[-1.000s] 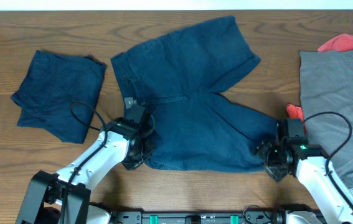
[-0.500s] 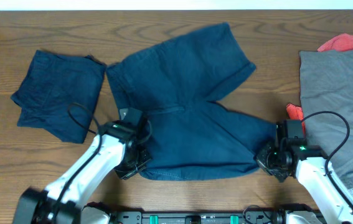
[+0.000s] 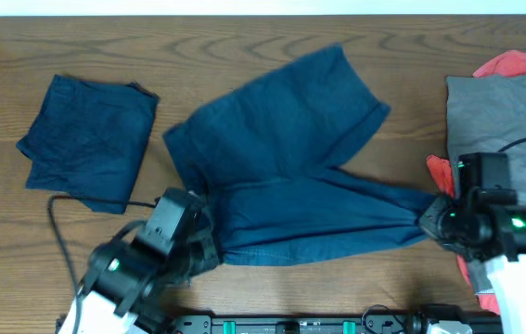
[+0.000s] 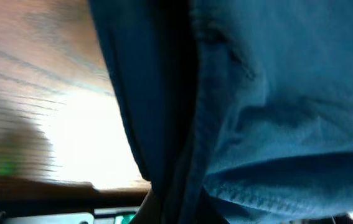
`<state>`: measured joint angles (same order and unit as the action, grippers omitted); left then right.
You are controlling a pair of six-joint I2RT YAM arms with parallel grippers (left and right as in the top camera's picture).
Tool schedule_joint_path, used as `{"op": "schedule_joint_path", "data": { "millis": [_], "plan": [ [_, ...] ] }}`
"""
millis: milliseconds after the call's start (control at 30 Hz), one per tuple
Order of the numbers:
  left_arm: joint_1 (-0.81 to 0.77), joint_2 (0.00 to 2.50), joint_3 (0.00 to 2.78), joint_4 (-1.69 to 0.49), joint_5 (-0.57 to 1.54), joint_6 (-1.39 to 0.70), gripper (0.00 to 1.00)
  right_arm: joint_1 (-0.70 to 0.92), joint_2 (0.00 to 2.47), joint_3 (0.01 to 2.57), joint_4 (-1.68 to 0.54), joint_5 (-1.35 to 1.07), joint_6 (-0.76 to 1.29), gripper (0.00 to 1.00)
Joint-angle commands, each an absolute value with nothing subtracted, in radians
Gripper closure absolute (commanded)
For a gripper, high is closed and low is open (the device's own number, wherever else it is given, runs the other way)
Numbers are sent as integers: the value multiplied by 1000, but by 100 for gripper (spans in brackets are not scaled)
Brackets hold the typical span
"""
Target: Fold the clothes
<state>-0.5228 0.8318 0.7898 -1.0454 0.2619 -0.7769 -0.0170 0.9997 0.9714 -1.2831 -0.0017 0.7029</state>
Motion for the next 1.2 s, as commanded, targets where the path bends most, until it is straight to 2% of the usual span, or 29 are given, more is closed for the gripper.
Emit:
{"op": "schedule_joint_path", "data": {
  "millis": [0, 100, 300, 800, 1167],
  "plan": [
    [-543, 737, 803, -1058, 226, -761, 93, -33, 959, 1090, -1293, 130, 611, 99],
    [-542, 685, 803, -1037, 128, -775, 94, -32, 955, 1159, -1261, 114, 537, 99],
    [-532, 704, 803, -893, -78, -815, 94, -30, 1002, 1178, -1037, -4, 352, 99],
    [-223, 1103, 803, -664, -121, -1042, 94, 56, 1435, 1177, -565, -31, 230, 99],
    [-174, 1361, 803, -379, -125, -1041, 94, 93, 1728, 1177, -290, -76, 231, 99]
  ]
}}
